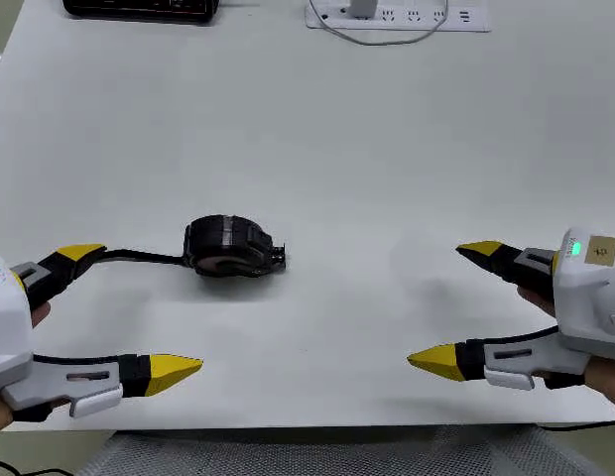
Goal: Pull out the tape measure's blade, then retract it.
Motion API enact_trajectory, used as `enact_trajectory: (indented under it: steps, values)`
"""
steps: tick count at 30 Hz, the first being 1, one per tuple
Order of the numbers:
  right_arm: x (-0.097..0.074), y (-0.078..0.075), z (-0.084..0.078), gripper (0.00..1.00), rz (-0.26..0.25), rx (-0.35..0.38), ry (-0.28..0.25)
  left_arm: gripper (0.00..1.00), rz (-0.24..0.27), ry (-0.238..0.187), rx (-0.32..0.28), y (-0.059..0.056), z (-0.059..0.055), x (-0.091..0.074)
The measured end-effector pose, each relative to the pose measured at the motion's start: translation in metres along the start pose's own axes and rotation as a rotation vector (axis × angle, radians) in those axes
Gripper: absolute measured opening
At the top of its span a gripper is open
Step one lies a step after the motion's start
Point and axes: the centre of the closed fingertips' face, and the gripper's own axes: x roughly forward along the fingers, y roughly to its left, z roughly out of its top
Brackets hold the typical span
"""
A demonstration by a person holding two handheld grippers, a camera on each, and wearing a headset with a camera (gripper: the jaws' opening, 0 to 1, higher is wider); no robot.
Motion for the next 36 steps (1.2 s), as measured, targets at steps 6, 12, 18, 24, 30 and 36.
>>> enact_trajectory:
  steps: [6,12,18,24,30,36]
  values:
    - [0.003,-0.002,0.003,0.82,0.005,-0.005,-0.002,0.99,-0.01,-0.001,-0.001,0.0,0.002,0.002]
    - [0.008,-0.006,0.007,0.82,0.015,-0.025,-0.001,0.99,-0.026,0.001,0.013,0.002,0.006,0.007]
    - [0.015,-0.01,0.012,0.82,0.029,-0.048,-0.001,0.99,-0.042,0.004,0.029,0.004,0.011,0.014]
    - [0.027,-0.013,0.018,0.81,0.045,-0.062,-0.008,0.98,-0.058,0.004,0.052,0.006,0.017,0.021]
    - [0.036,-0.014,0.021,0.81,0.061,-0.068,-0.012,0.98,-0.072,0.011,0.065,0.008,0.018,0.026]
    - [0.044,-0.016,0.022,0.81,0.077,-0.079,-0.009,0.97,-0.092,0.025,0.085,0.008,0.019,0.033]
